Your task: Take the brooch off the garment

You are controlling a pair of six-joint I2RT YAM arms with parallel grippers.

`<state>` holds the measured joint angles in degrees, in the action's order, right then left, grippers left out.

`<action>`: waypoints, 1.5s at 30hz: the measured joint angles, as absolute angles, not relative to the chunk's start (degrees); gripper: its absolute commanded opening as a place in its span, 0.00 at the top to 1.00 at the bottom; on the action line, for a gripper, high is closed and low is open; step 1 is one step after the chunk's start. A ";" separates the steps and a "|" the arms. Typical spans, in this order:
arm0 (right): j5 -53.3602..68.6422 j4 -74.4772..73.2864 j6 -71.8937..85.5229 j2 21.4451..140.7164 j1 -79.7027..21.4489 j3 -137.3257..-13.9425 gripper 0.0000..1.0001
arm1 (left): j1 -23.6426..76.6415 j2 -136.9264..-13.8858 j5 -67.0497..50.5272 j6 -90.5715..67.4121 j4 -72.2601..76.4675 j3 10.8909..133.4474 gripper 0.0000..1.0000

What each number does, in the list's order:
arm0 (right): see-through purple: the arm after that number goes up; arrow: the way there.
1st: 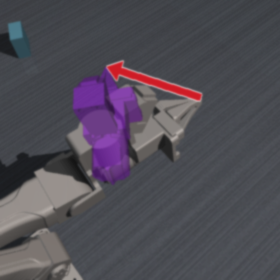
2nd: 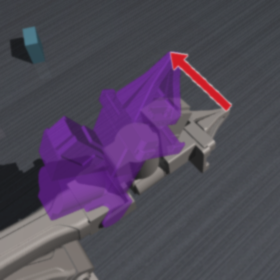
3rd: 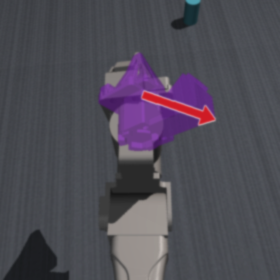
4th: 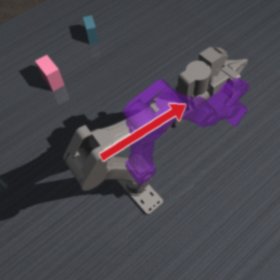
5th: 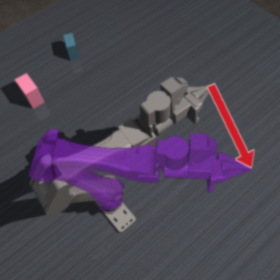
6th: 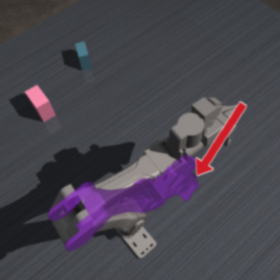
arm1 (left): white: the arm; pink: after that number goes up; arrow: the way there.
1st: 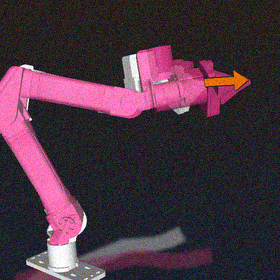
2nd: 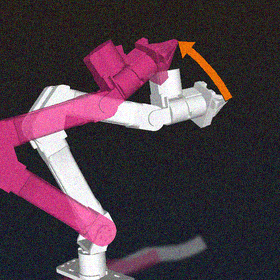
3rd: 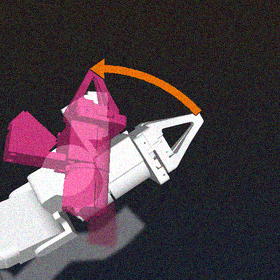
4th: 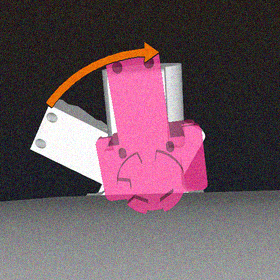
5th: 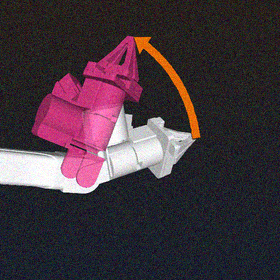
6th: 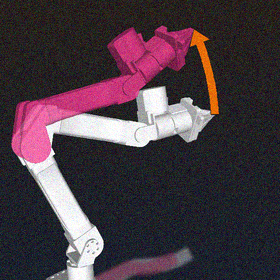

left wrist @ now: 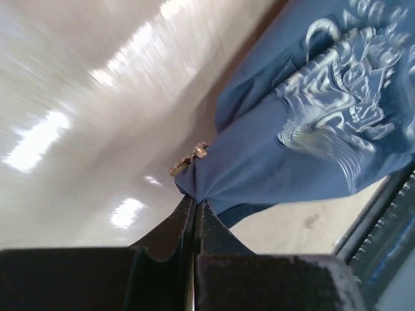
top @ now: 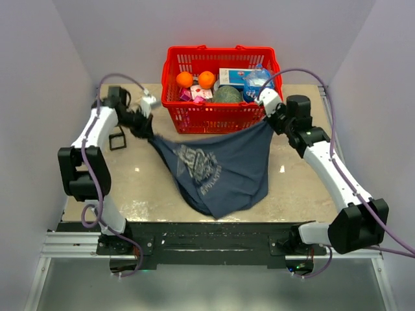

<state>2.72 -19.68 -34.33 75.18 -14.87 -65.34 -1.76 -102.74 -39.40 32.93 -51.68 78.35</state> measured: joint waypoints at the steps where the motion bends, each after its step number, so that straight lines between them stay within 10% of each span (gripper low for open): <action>1: 2.72 -19.64 -33.74 75.02 -13.89 -65.98 1.00 | -1.76 -102.65 -38.79 34.50 -52.71 83.74 1.00; 7: 2.57 -17.98 -32.10 70.98 -10.11 -72.64 1.00 | -2.13 -92.51 -35.79 48.60 -53.34 101.51 1.00; 14: 3.46 -17.87 -36.95 58.06 -10.15 -68.99 1.00 | -2.13 -72.47 -32.38 65.71 -60.20 87.68 1.00; 18: 4.58 -21.74 -42.68 48.82 -10.17 -55.88 1.00 | -2.00 -67.85 -29.43 71.90 -64.62 69.84 0.55; 25: 4.58 -32.77 -51.77 42.98 -10.11 -37.60 1.00 | -1.10 -61.01 -27.42 72.66 -67.85 52.21 0.40; 32: 4.51 -33.15 -51.77 46.54 -10.11 -38.17 1.00 | -1.10 -69.04 -28.53 56.12 -56.60 53.41 0.20; 45: 5.28 -29.45 -46.02 55.66 -10.11 -42.92 1.00 | -1.23 -88.66 -26.13 27.44 -38.50 54.92 0.24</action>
